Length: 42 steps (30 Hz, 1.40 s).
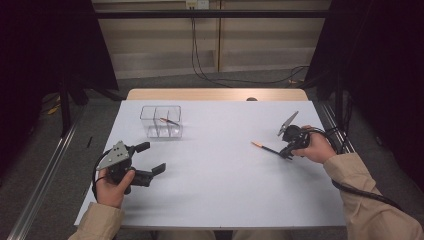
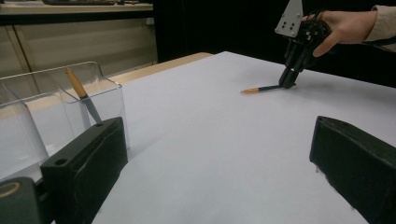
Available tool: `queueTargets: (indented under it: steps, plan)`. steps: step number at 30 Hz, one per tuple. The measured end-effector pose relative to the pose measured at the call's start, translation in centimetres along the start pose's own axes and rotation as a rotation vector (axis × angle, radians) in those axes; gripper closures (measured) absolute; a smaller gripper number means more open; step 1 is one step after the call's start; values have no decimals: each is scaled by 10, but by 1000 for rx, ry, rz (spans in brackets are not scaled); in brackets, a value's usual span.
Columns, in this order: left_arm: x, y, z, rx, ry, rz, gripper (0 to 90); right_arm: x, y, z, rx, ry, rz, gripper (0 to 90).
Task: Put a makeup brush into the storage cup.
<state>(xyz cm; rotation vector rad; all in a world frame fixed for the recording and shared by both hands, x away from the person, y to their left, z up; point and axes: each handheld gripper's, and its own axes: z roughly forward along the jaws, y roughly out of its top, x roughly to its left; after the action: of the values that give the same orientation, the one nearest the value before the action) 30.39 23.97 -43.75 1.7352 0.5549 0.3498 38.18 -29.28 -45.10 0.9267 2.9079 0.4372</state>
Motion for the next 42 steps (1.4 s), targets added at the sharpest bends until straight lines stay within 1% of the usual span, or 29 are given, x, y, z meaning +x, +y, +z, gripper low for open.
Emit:
queueTargets:
  steps: [5,9,12,14,15,18,20,22,29,31,36,39,40,42]
  plan:
    - [0,0,-1,1,5,-4,38,2,1,-1,-33,11,5,850]
    - [0,0,0,-3,4,-5,38,4,2,-2,-40,8,2,850]
    - [0,0,0,0,3,-4,38,5,2,-4,-67,11,1,850]
    - [0,0,0,1,1,-5,38,6,3,-5,-85,12,12,851]
    - [0,0,0,1,1,-3,39,5,2,-5,-96,15,6,850]
    - [0,0,0,2,3,-3,39,7,1,-5,-121,12,20,850]
    - [0,0,0,2,4,-5,40,7,0,-4,-137,18,15,850]
    - [0,-1,0,3,5,-8,41,7,-1,-3,-142,24,23,850]
    - [0,-1,1,6,1,-5,41,12,1,-3,-160,33,13,850]
    - [0,-1,1,6,2,-5,40,13,1,-3,-172,41,17,850]
    - [0,-1,0,5,3,-9,41,16,2,-3,-207,51,23,850]
    - [0,-1,0,4,4,-8,40,16,2,-2,-240,52,26,850]
    - [0,-1,0,3,4,-9,40,17,2,-3,-249,56,36,850]
    - [0,-1,0,2,6,-10,41,16,1,-3,-267,51,39,850]
